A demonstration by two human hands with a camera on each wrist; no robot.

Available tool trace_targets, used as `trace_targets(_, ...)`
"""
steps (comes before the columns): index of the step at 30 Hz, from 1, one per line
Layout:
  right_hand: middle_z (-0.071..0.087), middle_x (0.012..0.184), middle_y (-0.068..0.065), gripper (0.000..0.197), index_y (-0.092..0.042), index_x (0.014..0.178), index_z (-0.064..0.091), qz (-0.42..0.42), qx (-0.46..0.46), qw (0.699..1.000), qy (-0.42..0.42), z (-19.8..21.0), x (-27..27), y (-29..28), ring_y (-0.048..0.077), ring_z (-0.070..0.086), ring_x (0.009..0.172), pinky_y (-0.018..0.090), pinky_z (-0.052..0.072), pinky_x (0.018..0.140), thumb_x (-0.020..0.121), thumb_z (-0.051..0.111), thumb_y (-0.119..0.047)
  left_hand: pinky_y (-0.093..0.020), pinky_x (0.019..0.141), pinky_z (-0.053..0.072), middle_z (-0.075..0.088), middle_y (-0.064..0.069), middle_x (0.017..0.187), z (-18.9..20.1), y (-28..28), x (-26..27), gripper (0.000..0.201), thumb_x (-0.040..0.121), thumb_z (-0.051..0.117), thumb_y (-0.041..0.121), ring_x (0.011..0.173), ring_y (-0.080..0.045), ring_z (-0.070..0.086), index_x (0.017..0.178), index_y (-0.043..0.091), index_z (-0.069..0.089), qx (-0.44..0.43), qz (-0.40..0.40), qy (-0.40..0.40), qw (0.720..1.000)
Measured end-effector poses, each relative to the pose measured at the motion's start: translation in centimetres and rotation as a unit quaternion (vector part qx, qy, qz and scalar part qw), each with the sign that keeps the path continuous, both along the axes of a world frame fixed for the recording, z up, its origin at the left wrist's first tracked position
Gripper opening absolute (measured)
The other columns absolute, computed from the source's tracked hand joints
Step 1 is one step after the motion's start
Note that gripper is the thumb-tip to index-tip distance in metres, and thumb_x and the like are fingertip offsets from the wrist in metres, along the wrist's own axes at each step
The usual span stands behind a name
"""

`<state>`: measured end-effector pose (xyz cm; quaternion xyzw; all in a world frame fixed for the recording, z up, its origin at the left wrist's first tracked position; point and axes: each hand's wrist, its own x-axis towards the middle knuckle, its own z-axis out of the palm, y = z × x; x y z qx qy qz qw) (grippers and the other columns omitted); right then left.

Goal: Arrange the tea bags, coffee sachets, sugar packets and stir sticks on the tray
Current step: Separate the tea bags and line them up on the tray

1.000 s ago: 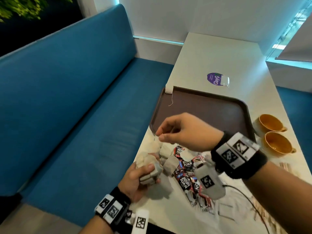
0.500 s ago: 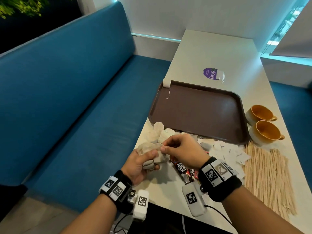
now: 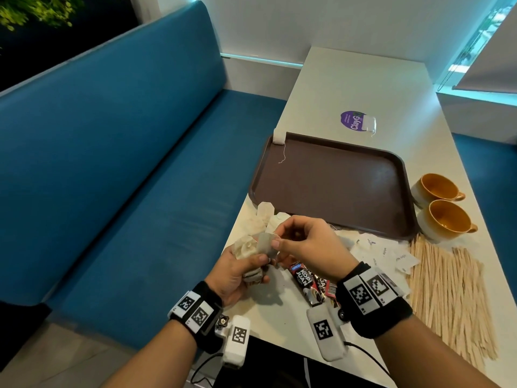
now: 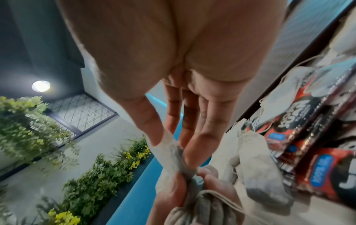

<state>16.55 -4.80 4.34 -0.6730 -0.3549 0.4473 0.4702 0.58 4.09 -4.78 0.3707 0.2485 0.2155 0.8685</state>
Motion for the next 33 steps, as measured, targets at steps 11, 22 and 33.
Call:
trace_targets(11,0.075,0.083,0.018,0.012,0.0,0.095,0.074,-0.022,0.035,0.998,-0.044,0.7,2.1,1.2,0.019,0.067,0.062,0.028,0.058,0.058,0.091,0.075,-0.011,-0.034,0.053,0.056,0.067,-0.022,0.103,0.3,0.4,0.3,0.053,0.083,0.071,0.044,0.083,-0.029,0.07,0.116,0.002,0.063,-0.087,0.014,-0.008,0.996)
trace_targets(22,0.078,0.091,0.012,0.009,-0.007,0.098,0.078,-0.081,0.071,0.983,-0.149,2.7,12.4,11.1,0.024,0.073,0.079,0.035,0.062,0.083,0.091,0.076,-0.013,-0.036,0.055,0.055,0.064,-0.023,0.101,-0.6,1.2,0.4,0.047,0.082,0.07,0.025,0.081,-0.03,0.064,0.121,-0.001,0.063,-0.084,0.01,-0.004,0.996)
trace_targets(33,0.075,0.079,0.001,0.007,-0.022,0.08,0.076,-0.107,-0.032,0.958,-0.264,-1.7,19.9,24.0,0.018,0.073,0.075,0.036,0.062,0.081,0.087,0.078,-0.024,-0.042,0.053,0.055,0.061,-0.03,0.098,-0.4,1.8,0.4,0.06,0.06,0.095,0.021,0.081,-0.039,0.065,0.108,-0.004,0.069,-0.104,-0.012,-0.019,0.994)
